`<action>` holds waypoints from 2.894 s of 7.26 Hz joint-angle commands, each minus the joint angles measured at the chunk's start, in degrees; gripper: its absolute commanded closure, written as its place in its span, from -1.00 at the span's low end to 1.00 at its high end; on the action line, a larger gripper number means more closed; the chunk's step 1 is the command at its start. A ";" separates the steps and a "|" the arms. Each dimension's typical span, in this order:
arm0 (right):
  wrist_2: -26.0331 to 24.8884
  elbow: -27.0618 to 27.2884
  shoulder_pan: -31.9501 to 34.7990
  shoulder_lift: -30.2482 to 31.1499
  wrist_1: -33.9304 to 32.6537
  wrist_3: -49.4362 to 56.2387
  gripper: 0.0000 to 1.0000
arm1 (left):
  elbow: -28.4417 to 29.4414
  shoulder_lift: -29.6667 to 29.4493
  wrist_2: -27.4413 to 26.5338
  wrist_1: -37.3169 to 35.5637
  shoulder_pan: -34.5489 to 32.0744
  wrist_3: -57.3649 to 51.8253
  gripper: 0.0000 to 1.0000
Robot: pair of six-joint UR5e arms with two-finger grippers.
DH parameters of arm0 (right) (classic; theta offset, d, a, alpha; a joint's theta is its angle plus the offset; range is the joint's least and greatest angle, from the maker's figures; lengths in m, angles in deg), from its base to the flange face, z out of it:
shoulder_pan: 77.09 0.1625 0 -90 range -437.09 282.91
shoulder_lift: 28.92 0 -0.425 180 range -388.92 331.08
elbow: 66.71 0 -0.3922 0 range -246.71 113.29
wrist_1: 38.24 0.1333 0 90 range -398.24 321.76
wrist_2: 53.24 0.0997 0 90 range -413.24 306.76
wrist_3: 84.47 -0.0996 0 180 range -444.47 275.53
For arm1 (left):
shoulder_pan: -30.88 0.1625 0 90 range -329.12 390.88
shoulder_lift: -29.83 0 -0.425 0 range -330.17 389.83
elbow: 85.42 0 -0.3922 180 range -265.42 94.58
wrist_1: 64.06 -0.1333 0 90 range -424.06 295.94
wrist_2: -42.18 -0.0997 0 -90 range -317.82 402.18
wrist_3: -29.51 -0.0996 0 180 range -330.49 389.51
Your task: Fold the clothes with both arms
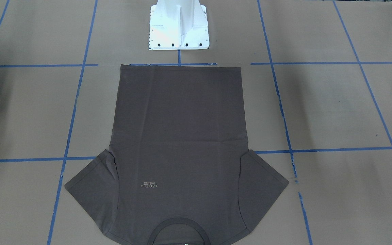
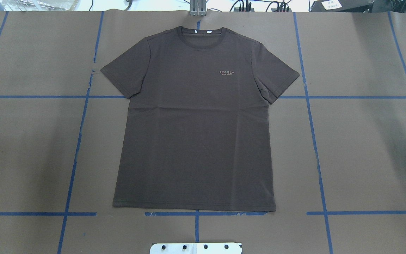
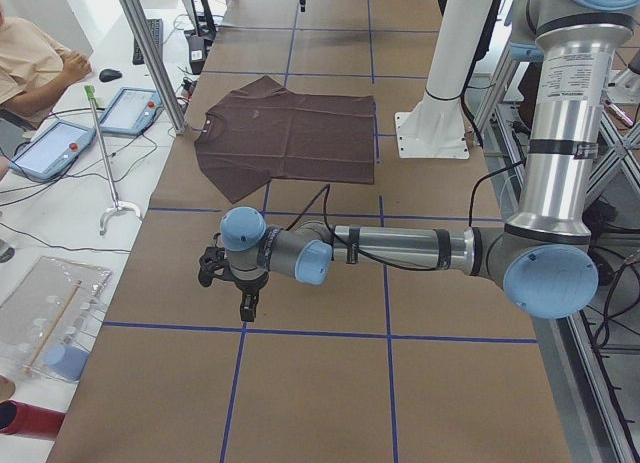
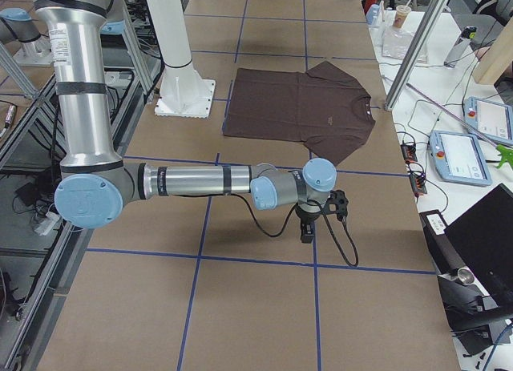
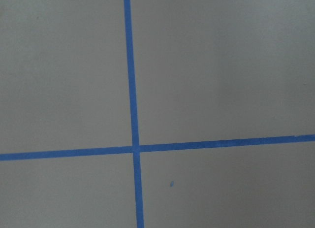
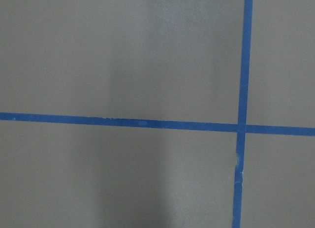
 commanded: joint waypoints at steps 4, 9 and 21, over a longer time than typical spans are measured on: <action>1.06 0.14 -2.88 0.44 8.76 -0.26 -1.00 | -8.35 -0.65 0.85 -3.55 0.20 0.64 -1.00; -4.53 -4.65 -16.15 -15.40 11.09 -28.94 -1.00 | -6.60 -0.13 5.24 13.76 6.71 1.78 -1.00; -13.96 -27.17 -24.43 -30.56 25.86 -48.42 -0.37 | -7.21 0.22 10.60 14.55 6.36 1.70 -1.00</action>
